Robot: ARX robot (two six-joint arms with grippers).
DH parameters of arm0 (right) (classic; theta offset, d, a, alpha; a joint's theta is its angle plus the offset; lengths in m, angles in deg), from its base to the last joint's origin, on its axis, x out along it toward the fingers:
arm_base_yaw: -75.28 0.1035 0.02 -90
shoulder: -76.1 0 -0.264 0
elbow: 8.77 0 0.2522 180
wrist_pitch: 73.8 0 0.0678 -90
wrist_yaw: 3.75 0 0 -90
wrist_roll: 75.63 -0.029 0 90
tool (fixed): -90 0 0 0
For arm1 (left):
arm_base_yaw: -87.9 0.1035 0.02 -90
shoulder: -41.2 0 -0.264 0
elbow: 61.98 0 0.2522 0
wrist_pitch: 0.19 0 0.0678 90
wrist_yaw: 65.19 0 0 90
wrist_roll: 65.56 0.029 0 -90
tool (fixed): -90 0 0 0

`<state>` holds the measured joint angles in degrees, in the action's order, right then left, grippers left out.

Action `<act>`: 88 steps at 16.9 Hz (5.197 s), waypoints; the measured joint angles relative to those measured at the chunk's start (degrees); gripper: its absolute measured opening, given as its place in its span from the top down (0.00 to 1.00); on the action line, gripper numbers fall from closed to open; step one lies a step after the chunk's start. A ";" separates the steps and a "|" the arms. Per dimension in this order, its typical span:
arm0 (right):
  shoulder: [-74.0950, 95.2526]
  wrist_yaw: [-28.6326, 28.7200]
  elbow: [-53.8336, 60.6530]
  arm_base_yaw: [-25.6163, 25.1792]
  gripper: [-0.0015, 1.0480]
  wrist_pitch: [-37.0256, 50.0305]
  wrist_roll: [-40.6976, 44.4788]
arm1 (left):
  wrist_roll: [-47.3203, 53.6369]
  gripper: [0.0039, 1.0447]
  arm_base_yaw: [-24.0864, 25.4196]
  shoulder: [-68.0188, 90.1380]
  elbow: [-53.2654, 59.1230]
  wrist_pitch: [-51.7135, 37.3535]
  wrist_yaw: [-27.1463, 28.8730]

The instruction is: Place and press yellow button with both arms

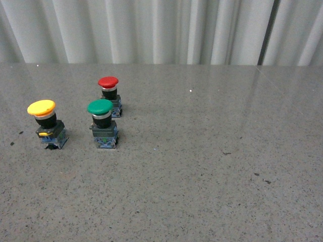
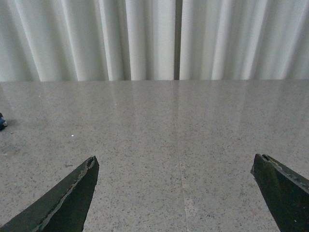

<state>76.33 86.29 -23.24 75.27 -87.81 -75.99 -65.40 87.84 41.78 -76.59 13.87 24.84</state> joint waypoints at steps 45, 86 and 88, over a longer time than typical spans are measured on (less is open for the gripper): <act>0.00 0.00 0.00 0.00 0.06 0.00 0.00 | -1.25 0.16 -7.58 93.61 -44.94 -14.14 2.95; 0.00 0.00 0.00 0.00 0.06 0.00 0.00 | -20.04 0.06 -38.21 116.74 -79.23 -4.24 11.74; 0.00 0.00 0.00 0.00 0.06 0.00 0.00 | -19.39 0.06 -37.88 115.62 -79.21 -4.96 11.78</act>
<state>76.33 86.29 -23.24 75.27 -87.81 -75.99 -84.79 49.96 157.41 -155.80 8.91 36.62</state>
